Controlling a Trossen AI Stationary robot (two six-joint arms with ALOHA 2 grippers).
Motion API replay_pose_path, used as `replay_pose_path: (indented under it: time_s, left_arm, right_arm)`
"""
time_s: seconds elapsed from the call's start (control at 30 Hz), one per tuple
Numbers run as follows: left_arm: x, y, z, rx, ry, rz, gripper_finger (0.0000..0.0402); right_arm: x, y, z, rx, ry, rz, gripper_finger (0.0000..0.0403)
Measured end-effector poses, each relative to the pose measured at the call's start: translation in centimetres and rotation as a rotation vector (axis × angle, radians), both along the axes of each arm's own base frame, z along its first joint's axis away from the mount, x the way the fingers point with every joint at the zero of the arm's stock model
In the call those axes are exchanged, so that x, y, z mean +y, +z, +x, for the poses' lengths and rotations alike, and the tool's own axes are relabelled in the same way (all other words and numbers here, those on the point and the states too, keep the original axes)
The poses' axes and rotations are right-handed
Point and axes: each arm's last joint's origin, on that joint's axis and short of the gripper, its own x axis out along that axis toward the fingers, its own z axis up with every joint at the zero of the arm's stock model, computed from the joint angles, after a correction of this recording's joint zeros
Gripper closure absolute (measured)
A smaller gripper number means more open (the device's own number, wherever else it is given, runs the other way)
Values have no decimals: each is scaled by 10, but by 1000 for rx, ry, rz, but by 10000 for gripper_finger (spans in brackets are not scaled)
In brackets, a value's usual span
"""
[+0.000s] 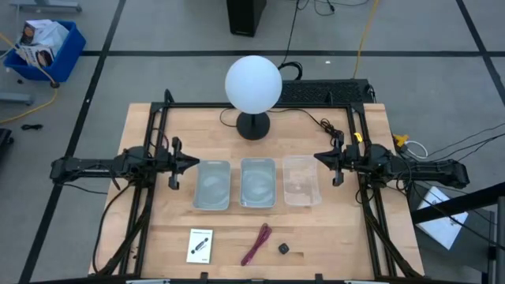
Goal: Pick and place items into bin
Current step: Put the black charger adapter into the transparent bin
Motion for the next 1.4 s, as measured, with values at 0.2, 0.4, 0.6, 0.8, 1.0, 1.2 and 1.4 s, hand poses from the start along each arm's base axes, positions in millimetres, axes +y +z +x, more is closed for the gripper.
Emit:
replay_pose_path:
  time_s: [0.2, 0.4, 0.6, 0.8, 1.0, 1.2, 1.4]
  left_arm:
    - [4, 0, 0, 7, 146, 70, 371]
    - [10, 0, -2, 26, 365, 93, 371]
    - [13, 0, -4, 38, 479, 121, 371]
    - [13, 6, -5, -23, 499, 93, 371]
    - [13, 8, -5, -37, 508, 117, 371]
    - [13, 8, -5, -46, 478, 102, 371]
    - [12, 6, -4, -28, 468, 104, 371]
  right_arm:
    - [0, 2, 0, -18, 0, -2, 403]
    - [0, 4, -1, -50, 4, 22, 403]
    - [0, 6, -1, -63, 4, 19, 403]
    - [0, 6, -1, -65, 4, 16, 403]
    - [0, 6, -1, -68, 13, 24, 402]
    - [4, 2, 3, 16, 114, -48, 361]
    - [14, 36, 12, 27, 152, -137, 271]
